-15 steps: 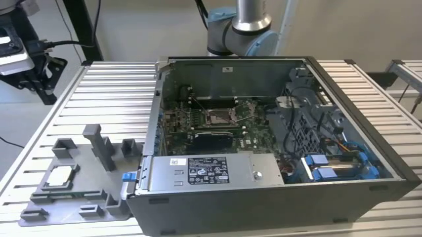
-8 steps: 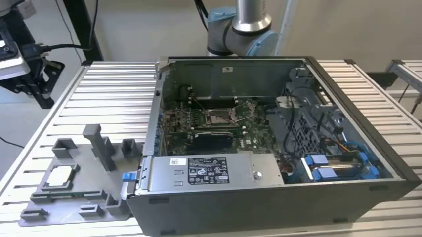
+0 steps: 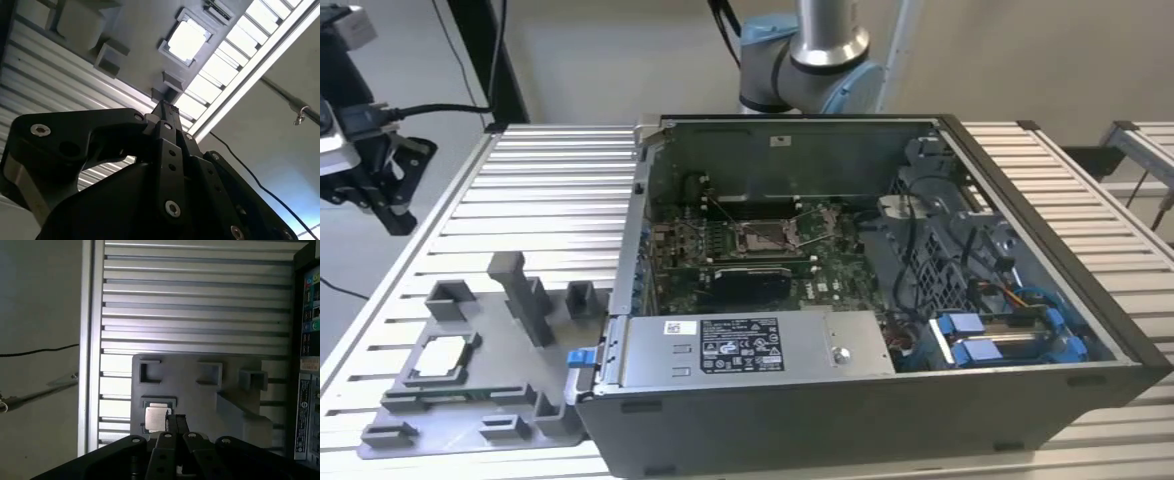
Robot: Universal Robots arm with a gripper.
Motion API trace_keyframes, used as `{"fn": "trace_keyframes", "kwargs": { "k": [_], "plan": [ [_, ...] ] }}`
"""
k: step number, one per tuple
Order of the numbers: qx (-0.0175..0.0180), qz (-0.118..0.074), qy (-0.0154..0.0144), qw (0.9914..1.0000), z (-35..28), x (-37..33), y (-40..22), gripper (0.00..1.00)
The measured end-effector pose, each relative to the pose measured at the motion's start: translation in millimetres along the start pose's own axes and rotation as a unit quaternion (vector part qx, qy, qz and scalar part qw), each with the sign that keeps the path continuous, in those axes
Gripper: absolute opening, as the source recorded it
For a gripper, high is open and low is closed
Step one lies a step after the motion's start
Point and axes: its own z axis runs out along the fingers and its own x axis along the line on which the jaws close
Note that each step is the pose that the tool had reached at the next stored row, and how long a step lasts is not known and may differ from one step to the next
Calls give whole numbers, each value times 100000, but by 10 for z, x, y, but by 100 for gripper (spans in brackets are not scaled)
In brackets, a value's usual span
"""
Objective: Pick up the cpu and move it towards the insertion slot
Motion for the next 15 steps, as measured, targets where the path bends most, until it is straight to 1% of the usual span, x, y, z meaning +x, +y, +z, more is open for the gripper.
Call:
{"fn": "trace_keyframes", "kwargs": {
  "k": [5, 8, 15],
  "plan": [
    [5, 3, 2, 100000, 24, 81, -62, 0],
    [5, -3, 5, 100000, 42, 122, -76, 0],
    [3, -18, 6, 100000, 68, 146, -77, 0]
  ]
}}
